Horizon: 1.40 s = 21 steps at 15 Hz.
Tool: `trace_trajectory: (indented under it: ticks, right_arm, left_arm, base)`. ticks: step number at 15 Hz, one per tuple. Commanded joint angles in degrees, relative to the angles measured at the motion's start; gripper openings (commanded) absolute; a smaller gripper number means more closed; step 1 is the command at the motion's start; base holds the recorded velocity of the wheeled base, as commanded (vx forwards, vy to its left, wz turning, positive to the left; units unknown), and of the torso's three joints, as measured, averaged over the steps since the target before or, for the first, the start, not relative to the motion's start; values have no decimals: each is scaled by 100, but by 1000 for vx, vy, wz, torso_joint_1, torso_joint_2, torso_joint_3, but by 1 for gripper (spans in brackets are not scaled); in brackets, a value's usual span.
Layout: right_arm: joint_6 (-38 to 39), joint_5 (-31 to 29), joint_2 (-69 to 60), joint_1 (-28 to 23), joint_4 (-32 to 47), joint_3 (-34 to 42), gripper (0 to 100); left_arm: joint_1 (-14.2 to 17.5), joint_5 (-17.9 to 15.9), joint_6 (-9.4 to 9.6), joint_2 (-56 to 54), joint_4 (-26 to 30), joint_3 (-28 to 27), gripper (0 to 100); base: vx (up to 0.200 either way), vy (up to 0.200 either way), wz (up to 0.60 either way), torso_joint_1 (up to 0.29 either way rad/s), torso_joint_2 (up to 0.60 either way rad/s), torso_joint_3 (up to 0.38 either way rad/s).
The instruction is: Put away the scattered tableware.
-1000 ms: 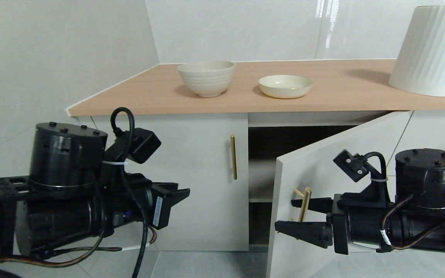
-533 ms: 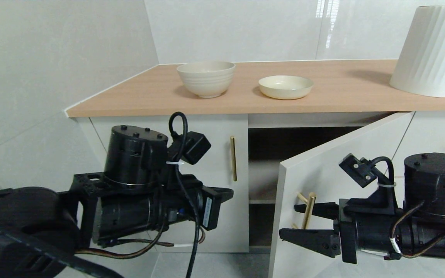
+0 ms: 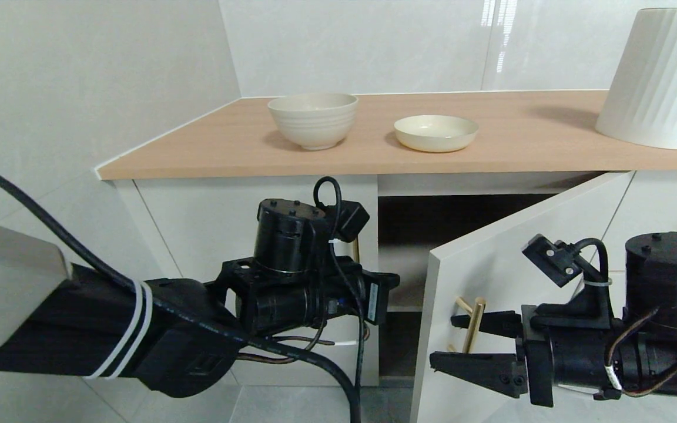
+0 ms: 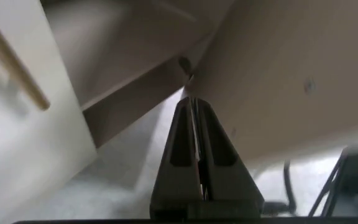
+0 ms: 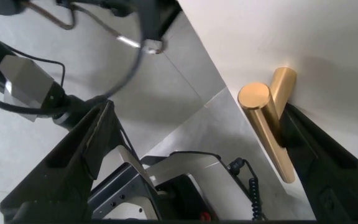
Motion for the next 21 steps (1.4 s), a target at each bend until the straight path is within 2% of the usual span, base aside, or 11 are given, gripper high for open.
trace_trajectory:
  ticks: [1,4,9,11,16,18,21]
  right_arm:
    - [-14,-36,-37,-53,-58,-21,100]
    - [-14,-36,-28,-114,-58,-12,100]
    - [-23,-36,-2,-123,-58,-4,100]
    - [-31,-36,51,-343,-58,-30,100]
    - [-58,-54,279,-747,-58,-118,100]
    - [-84,-203,262,-1081,-58,-127,100]
    - [-339,-704,-134,-1195,21,-21,100]
  left_arm:
    - [-102,-12,-63,209,-80,-152,0]
    - [-102,-135,-90,315,-159,-380,0]
    - [-190,-197,-90,350,-230,-389,0]
    - [-287,-241,-90,402,-432,-363,0]
    - [-375,-241,-72,499,-467,-354,0]
    - [-384,-241,-72,490,-467,-336,0]
    - [-393,-241,-81,473,-467,-336,0]
  base:
    - [0,0,0,0,0,0]
    - [0,0,0,0,0,0]
    - [0,0,0,0,0,0]
    - [0,0,0,0,0,0]
    - [0,0,0,0,0,0]
    - [0,0,0,0,0,0]
    - [0,0,0,0,0,0]
